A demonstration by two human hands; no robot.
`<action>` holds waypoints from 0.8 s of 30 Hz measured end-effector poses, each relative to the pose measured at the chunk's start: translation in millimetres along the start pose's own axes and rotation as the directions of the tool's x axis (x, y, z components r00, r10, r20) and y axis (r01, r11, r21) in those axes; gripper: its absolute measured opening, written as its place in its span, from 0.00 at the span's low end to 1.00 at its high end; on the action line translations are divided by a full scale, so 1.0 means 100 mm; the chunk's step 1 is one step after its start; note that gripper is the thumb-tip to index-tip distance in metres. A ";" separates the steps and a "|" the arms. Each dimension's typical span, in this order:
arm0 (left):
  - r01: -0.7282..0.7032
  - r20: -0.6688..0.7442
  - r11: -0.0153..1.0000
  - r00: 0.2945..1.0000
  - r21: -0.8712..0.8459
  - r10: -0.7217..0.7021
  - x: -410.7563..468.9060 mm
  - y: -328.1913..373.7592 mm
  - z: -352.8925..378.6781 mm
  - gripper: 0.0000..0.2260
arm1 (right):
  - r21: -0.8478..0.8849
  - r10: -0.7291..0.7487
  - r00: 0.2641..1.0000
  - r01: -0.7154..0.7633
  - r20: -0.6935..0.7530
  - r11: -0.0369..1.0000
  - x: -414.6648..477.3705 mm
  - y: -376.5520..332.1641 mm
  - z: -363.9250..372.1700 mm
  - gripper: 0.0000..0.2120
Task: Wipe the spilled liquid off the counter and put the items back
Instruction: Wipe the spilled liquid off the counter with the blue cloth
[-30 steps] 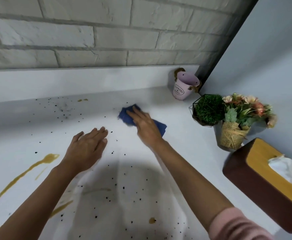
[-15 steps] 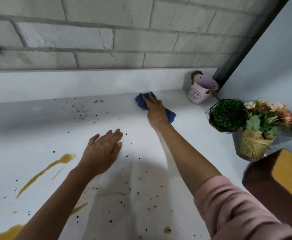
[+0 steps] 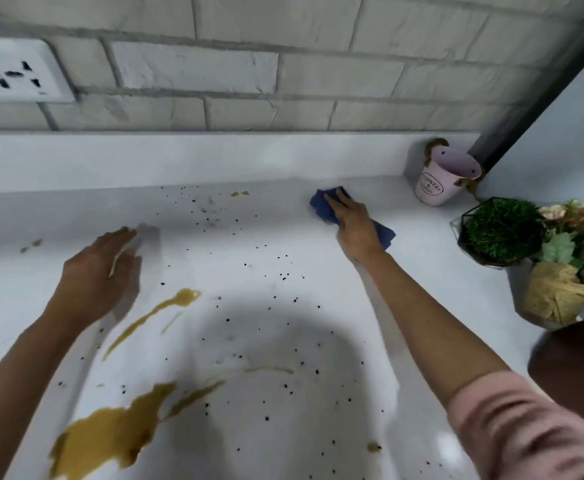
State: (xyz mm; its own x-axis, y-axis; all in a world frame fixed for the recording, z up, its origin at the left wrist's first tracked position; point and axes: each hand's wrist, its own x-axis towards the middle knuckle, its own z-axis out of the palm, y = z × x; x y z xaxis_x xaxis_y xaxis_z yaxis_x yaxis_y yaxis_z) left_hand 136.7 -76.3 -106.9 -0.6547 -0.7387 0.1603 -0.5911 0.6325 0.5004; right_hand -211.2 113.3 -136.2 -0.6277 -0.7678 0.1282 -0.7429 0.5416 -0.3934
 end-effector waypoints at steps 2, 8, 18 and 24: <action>0.023 0.025 1.000 0.999 0.010 -0.023 0.01 -0.13 0.00 0.17 | 0.017 -0.053 0.998 0.052 0.044 0.999 0.12 -0.32 0.17 0.33; 0.064 0.132 0.998 0.989 0.021 -0.066 0.01 -0.32 0.08 0.18 | 0.136 -0.373 0.925 0.361 0.075 0.923 -0.54 -0.85 0.39 0.34; 0.044 0.199 0.999 0.979 -0.014 -0.041 0.04 -0.42 0.05 0.20 | -0.024 -0.034 0.998 0.035 0.044 0.999 -0.10 -0.37 0.06 0.33; 0.040 0.192 0.999 0.981 -0.016 -0.036 0.06 -0.45 0.07 0.21 | -0.015 -0.083 0.987 0.086 0.134 0.996 0.46 -1.09 0.58 0.34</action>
State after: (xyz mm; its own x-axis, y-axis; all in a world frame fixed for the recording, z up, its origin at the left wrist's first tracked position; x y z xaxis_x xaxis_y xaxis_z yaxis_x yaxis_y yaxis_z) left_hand 156.5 -107.4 -134.5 -0.7110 -0.7027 -0.0243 -0.6092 0.5985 0.5203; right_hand -145.6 -0.6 -140.3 -0.5269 -0.8491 0.0368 -0.7973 0.4789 -0.3675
